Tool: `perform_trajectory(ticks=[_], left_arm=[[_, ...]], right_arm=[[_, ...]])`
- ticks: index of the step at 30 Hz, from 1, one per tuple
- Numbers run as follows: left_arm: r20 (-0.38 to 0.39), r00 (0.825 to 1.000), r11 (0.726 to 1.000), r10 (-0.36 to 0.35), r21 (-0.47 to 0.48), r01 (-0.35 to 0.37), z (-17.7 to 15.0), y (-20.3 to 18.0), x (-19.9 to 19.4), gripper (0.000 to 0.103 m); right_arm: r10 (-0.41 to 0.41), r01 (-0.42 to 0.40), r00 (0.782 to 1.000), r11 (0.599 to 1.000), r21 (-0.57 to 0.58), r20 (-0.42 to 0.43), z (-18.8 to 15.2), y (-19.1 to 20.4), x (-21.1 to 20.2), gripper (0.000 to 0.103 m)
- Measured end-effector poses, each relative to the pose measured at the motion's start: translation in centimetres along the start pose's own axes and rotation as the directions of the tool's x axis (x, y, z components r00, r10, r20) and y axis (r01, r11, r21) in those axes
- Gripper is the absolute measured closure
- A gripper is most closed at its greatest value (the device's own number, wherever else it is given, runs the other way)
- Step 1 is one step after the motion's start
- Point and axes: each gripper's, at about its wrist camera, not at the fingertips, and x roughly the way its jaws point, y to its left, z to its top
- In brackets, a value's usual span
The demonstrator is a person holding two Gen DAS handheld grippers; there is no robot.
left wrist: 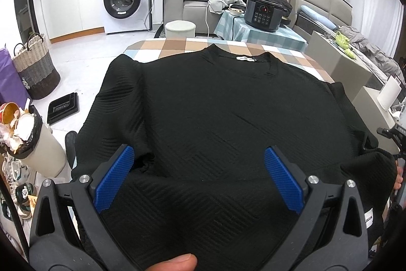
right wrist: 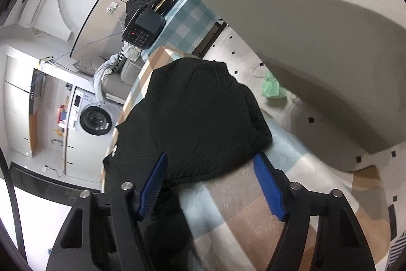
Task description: Fold small clothes
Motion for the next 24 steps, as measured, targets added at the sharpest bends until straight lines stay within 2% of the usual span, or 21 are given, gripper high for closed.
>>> perform_trajectory(ticks=[1, 3, 5, 8, 10, 14, 16, 19, 21, 24], left_arm=[[0.0, 1.0, 1.0, 0.0, 0.002, 0.0, 0.0, 0.0, 0.0, 0.001], [0.001, 1.0, 1.0, 0.001, 0.002, -0.001, 0.0, -0.1, -0.1, 0.001], [0.002, 1.0, 1.0, 0.002, 0.0, -0.002, 0.0, 0.0, -0.1, 0.001], [0.007, 1.0, 1.0, 0.0, -0.009, 0.0, -0.1, 0.3, -0.3, 0.001], [0.01, 1.0, 1.0, 0.002, -0.017, -0.002, -0.3, 0.6, -0.5, 0.001], [0.023, 1.0, 0.999, 0.0, -0.046, 0.001, -0.5, 1.8, -0.9, 0.001], [0.032, 0.999, 0.998, -0.002, -0.064, 0.004, -0.6, 2.6, -1.2, 0.001], [0.047, 0.999, 0.996, 0.003, -0.087, 0.001, -0.8, 3.8, -1.9, 0.001], [0.057, 0.998, 0.995, 0.014, -0.103, -0.008, -0.9, 4.7, -2.4, 0.001], [0.062, 0.998, 0.991, 0.034, -0.132, -0.026, -1.2, 6.0, -3.0, 0.001]], right_arm=[[-0.01, 0.01, 1.0, 1.0, -0.005, 0.008, 0.0, 0.1, 0.2, 0.032], [-0.044, 0.045, 0.999, 0.999, -0.022, 0.029, 0.6, 0.4, 0.7, 0.039], [-0.11, 0.113, 0.992, 0.993, -0.042, 0.054, 1.0, 1.0, 1.5, 0.063], [-0.209, 0.213, 0.975, 0.976, -0.047, 0.074, 1.7, 1.3, 2.3, 0.089], [-0.225, 0.229, 0.971, 0.972, -0.042, 0.082, 1.9, 1.2, 2.5, 0.094], [-0.223, 0.238, 0.967, 0.965, -0.114, 0.126, 2.4, 3.7, 2.0, 0.096], [-0.188, 0.213, 0.971, 0.961, -0.175, 0.15, 2.4, 6.2, 1.5, 0.096], [-0.064, 0.108, 0.988, 0.938, -0.33, 0.142, 1.5, 12.3, 1.0, 0.096], [0.038, 0.0, 0.997, 0.885, -0.465, 0.072, -0.3, 17.5, 1.2, 0.096], [0.103, -0.128, 0.992, 0.79, -0.599, -0.076, -4.5, 23.1, 2.6, 0.095]])
